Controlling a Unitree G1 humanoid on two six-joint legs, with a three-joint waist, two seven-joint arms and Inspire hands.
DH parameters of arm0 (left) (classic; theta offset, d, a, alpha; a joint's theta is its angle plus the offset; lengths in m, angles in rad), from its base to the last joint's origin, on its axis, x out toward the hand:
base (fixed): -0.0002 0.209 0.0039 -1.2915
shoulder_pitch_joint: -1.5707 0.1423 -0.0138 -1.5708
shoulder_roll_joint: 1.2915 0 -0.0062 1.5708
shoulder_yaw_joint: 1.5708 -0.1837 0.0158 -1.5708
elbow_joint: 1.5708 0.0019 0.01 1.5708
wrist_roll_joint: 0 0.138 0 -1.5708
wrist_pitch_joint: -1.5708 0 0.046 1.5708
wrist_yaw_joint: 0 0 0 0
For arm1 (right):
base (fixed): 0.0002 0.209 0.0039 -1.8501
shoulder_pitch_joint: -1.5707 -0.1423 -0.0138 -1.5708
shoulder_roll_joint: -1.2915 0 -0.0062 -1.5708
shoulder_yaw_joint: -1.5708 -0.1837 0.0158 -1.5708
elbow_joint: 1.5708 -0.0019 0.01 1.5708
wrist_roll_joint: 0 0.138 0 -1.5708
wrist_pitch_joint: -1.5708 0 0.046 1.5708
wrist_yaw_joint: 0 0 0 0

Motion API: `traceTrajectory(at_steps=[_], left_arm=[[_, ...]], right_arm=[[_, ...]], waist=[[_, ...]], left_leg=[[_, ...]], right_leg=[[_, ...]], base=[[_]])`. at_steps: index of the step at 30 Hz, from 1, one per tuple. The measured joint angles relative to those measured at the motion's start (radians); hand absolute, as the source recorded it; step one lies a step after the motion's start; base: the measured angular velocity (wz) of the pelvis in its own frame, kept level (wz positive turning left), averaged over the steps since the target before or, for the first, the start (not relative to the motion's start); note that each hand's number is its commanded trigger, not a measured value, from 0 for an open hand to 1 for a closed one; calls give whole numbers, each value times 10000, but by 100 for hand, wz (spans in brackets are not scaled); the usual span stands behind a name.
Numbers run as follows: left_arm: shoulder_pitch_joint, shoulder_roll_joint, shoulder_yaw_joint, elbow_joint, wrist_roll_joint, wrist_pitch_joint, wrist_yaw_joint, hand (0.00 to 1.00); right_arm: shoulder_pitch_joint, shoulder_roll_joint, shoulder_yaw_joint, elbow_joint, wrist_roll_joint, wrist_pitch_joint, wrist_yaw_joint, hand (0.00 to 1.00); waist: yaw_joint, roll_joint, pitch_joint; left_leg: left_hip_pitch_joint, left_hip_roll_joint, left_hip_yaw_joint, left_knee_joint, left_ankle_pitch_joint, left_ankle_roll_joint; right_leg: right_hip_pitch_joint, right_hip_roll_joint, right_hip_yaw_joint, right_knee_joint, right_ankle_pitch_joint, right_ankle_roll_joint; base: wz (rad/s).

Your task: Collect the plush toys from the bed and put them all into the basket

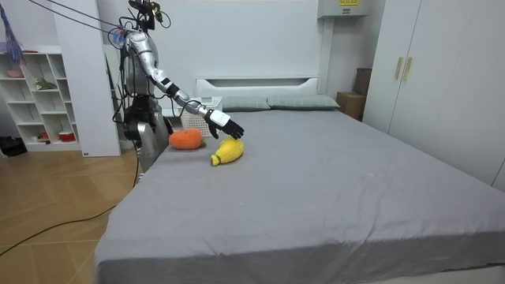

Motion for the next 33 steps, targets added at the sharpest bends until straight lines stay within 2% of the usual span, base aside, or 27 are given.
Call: traceTrajectory(at_steps=[3,5,10,13,14,15,16,21,26,33], left_arm=[[-39,-11,-7,27,-6,-46,29,0],[-189,-27,-79,14,-370,-39,134,0],[-435,6,-393,15,-615,-39,221,0],[-441,29,-624,11,-639,-39,213,0],[-442,36,-648,10,-713,-28,211,0],[-442,46,-675,10,-773,-18,211,0],[-438,69,-732,13,-784,1,207,0],[-464,194,-1031,17,-784,-21,205,0],[-490,249,-1073,19,-784,-84,196,0],[-621,325,-1079,23,-790,-110,137,0]], right_arm=[[-216,-82,5,818,17,6,-174,0],[-216,-238,307,1236,5,169,-269,0],[-222,-288,826,1622,-100,372,-473,0],[-240,-374,830,1846,-395,444,-494,0],[-246,-435,849,1903,-397,466,-502,24],[-246,-464,894,1911,-397,505,-514,65],[-245,-502,982,1959,-397,587,-556,100],[-261,-741,1195,2030,-398,650,-643,100],[-303,-1167,1194,1984,-475,645,-871,100],[-282,-1173,1314,2012,-474,650,-860,100]], waist=[[74,17,13],[253,52,37],[248,85,59],[311,84,58],[337,83,58],[364,83,58],[431,83,58],[533,79,59],[616,79,60],[731,130,97]], left_leg=[[-118,1,-17,-5,6,-8],[-186,3,-46,-23,7,-9],[-371,-10,-235,-15,40,-15],[-447,-14,-275,-10,54,-14],[-503,-14,-288,-3,67,-18],[-523,-15,-291,-5,72,-20],[-539,-16,-293,-5,78,-23],[-663,-103,-403,-6,148,-22],[-744,-136,-396,-6,197,23],[-848,-137,-392,18,228,57]], right_leg=[[-98,11,-26,-4,1,-1],[-174,9,-35,-3,0,-1],[-280,-16,-231,-4,0,-1],[-334,-22,-282,-3,0,-1],[-388,-28,-301,1,1,-1],[-413,-30,-303,4,1,-1],[-432,-32,-305,4,1,-1],[-491,-65,-470,7,1,-2],[-564,-141,-499,31,4,3],[-629,-179,-522,41,21,28]], base=[[0],[0],[10],[7],[3],[0],[0],[8],[1],[1]])
